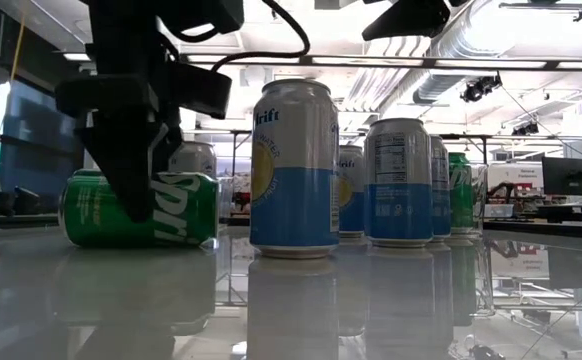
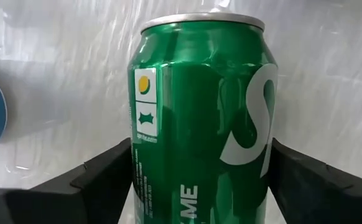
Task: Sort soda cans
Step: Put the green soda can into the top right transparent bin
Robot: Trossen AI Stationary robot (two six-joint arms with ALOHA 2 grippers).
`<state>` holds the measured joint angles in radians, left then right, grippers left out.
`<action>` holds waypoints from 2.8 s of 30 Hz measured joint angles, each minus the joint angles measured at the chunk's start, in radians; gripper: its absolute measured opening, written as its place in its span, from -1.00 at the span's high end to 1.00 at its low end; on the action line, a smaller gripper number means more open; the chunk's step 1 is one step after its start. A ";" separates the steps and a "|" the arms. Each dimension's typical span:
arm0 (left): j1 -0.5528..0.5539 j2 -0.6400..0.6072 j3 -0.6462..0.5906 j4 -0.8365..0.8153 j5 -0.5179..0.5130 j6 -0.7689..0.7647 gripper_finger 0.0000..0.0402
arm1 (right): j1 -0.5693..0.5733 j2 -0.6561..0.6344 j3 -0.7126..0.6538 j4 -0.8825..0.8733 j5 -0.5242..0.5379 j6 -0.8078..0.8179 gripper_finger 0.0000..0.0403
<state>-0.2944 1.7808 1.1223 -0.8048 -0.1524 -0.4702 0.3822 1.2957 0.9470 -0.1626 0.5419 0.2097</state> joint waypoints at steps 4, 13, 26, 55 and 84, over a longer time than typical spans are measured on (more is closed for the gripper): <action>-0.007 -0.004 -0.013 0.005 -0.016 0.000 -0.52 | 0.016 0.000 0.000 -0.019 0.006 0.000 -0.72; -0.086 -0.232 -0.290 0.272 -0.131 -0.217 -0.43 | 0.074 0.000 0.000 -0.035 0.089 0.012 -0.72; -0.260 -0.562 -0.555 0.861 -0.650 -0.036 -0.42 | -0.026 0.155 0.000 0.340 -0.141 -0.127 -0.72; -0.234 -0.294 -0.608 1.768 -0.735 0.465 -0.46 | -0.226 0.387 0.000 0.834 -0.447 -0.088 -0.72; -0.176 -0.295 -0.500 1.517 -0.642 0.398 -0.54 | -0.232 0.387 0.000 0.787 -0.484 -0.103 -0.43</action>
<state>-0.4708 1.4857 0.6227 0.7127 -0.7942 -0.0719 0.1501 1.6829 0.9470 0.6248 0.0583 0.1068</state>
